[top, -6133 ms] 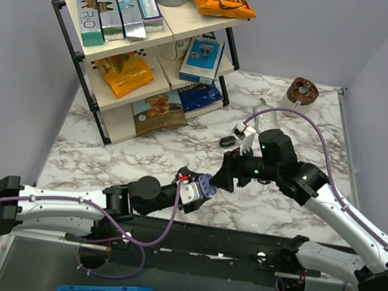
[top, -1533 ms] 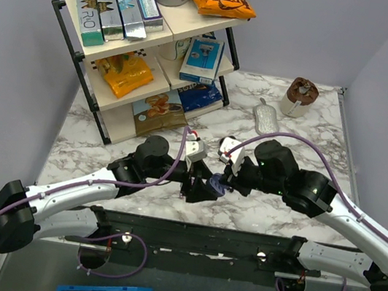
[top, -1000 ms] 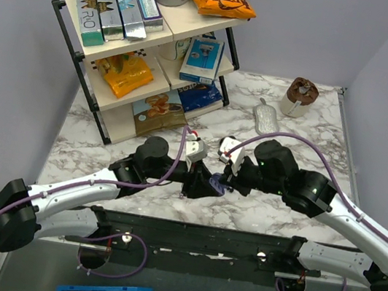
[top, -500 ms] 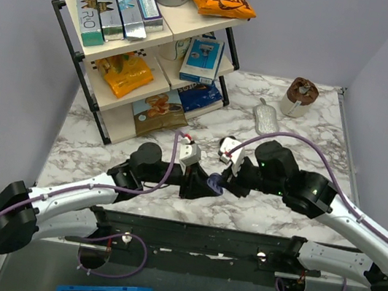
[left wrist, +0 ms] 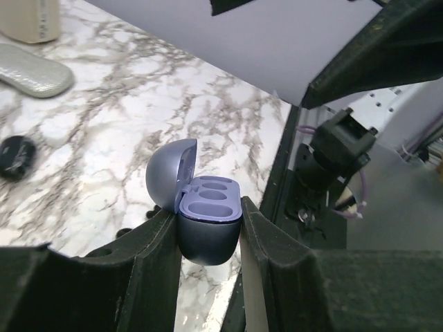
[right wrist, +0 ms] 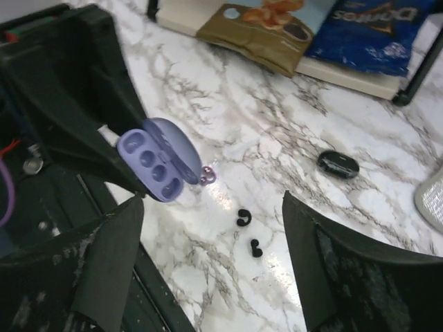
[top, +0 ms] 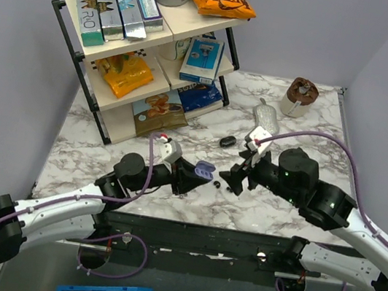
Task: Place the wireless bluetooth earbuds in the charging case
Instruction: Adjust the charging case.
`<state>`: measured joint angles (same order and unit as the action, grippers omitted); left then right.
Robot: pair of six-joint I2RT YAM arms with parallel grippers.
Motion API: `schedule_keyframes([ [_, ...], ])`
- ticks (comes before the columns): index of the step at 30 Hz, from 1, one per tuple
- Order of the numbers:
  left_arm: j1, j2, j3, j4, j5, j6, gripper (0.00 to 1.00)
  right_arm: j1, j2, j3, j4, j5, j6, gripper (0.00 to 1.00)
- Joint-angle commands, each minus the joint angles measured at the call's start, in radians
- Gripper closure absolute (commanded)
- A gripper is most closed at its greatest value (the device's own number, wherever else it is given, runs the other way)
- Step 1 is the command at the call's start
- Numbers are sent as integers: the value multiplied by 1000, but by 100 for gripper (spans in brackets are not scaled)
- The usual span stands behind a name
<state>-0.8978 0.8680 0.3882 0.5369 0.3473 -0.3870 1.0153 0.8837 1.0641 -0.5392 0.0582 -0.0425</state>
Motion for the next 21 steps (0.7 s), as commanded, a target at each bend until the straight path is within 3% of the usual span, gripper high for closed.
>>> schedule_keyframes([
  [1, -10, -128, -78, -30, -299, -64, 100, -4, -5, -117, 106, 209, 208, 16],
  [4, -16, -228, -146, -66, -448, -105, 100, -18, -28, -194, 168, 238, 285, 23],
  [8, -33, -377, -221, -81, -577, -125, 100, -82, 27, -269, 251, 151, 334, 33],
  [11, -39, -438, -233, -117, -631, -115, 100, -112, 93, -305, 307, 73, 360, 64],
  [13, -49, -457, -233, -133, -649, -99, 100, -124, 152, -325, 361, 7, 371, 73],
  [17, -65, -463, -221, -160, -669, -82, 100, -133, 286, -325, 456, -119, 369, 74],
  [21, -98, -437, -207, -184, -676, -73, 100, -139, 431, -302, 499, -195, 355, 61],
])
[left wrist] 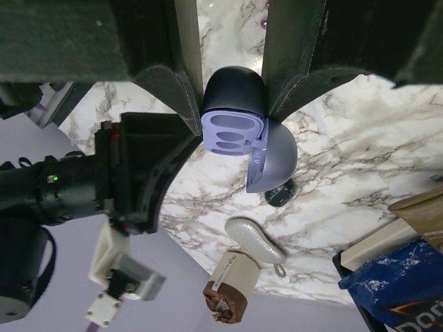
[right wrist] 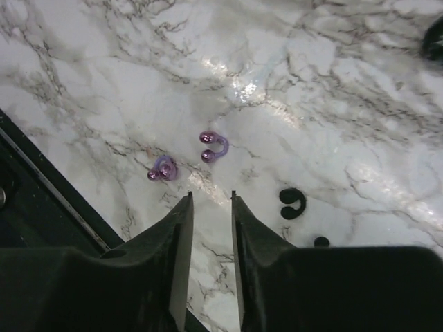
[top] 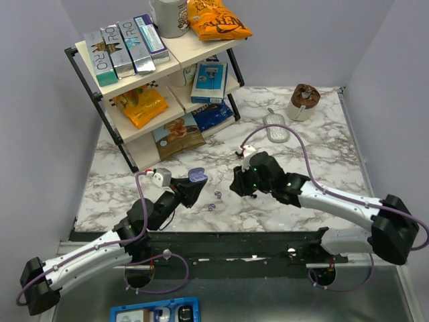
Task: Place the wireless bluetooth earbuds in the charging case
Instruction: Adjust the charging case, then pick up the earbud from the center of the board.
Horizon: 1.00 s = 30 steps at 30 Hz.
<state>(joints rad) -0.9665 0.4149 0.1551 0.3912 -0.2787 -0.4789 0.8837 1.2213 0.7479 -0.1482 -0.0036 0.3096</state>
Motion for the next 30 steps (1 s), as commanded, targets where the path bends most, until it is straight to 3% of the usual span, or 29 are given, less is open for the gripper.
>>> schedule_keyframes([
  [1, -44, 19, 26, -37, -50, 22, 100, -8, 136, 22, 117, -142, 0, 60],
  [6, -83, 10, 49, -72, -54, 39, 100, -17, 227, 30, 176, -164, -17, 60],
  [16, -86, -24, 216, -388, 199, 92, 100, -28, 319, 24, 274, -150, -67, 59],
  [21, -86, -48, 225, -422, 104, 76, 100, -54, 385, 45, 283, -156, -72, 59],
  [30, -86, -84, 196, -442, 56, 45, 100, -54, 441, 79, 279, -176, -63, 57],
])
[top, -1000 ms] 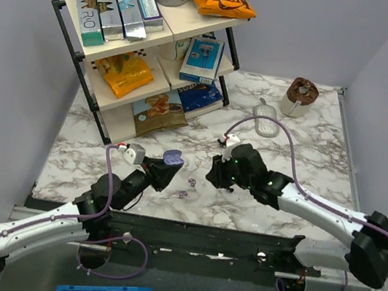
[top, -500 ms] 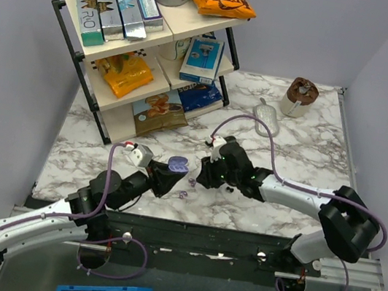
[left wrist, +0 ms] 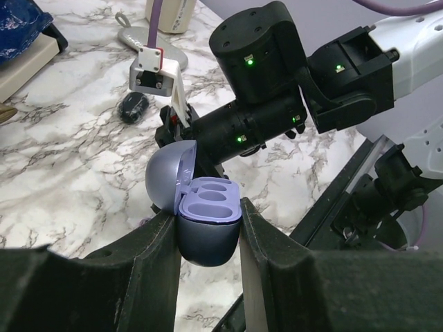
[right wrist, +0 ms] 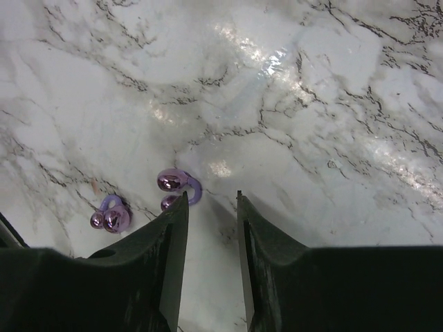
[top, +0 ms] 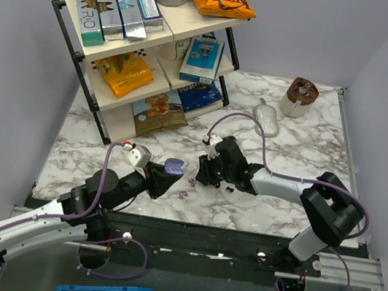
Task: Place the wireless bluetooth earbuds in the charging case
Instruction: Pick up the earbud from the center of the board.
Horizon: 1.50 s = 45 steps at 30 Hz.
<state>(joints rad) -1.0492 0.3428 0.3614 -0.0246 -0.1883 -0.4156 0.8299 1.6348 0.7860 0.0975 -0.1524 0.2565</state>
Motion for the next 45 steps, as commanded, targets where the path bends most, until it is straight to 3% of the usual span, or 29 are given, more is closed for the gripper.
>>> schedule_keyframes([
  [1, -3, -10, -12, -21, -31, -18, 100, 2, 34, 47, 31, -33, -7, 57],
  [13, -3, -18, -21, -15, -23, -22, 100, 0, 79, 78, -8, -49, -10, 55],
  [18, -3, -21, -29, -5, -26, -22, 100, 0, 40, 55, -12, -36, -8, 50],
  [45, -2, 12, -59, 46, 0, -45, 100, 3, 94, 73, -70, -82, -31, 52],
])
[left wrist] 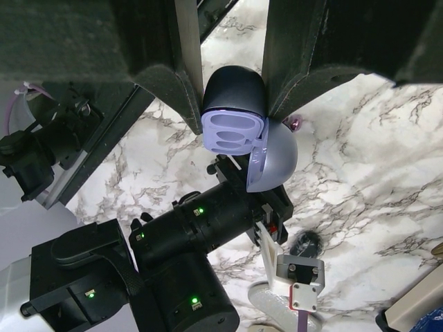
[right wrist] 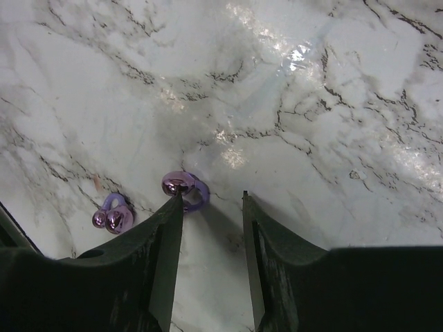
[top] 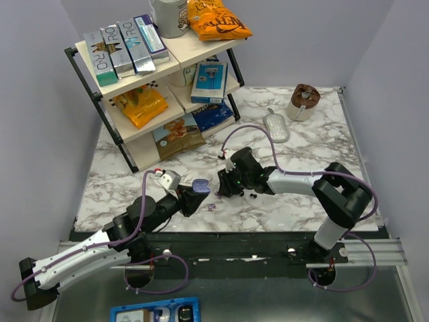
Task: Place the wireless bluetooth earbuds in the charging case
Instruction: Pick up the earbud from the center of the board.
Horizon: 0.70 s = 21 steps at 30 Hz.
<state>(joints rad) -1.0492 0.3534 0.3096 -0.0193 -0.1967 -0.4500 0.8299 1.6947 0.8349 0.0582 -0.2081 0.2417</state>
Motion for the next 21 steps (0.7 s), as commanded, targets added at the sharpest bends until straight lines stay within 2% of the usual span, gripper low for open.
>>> schedule_keyframes([
  [1, -3, 1, -10, 39, 8, -12, 100, 2, 39, 26, -31, -27, -16, 51],
  [21, -2, 4, -18, 50, 22, -21, 100, 37, 69, 70, -100, -4, -32, 51],
])
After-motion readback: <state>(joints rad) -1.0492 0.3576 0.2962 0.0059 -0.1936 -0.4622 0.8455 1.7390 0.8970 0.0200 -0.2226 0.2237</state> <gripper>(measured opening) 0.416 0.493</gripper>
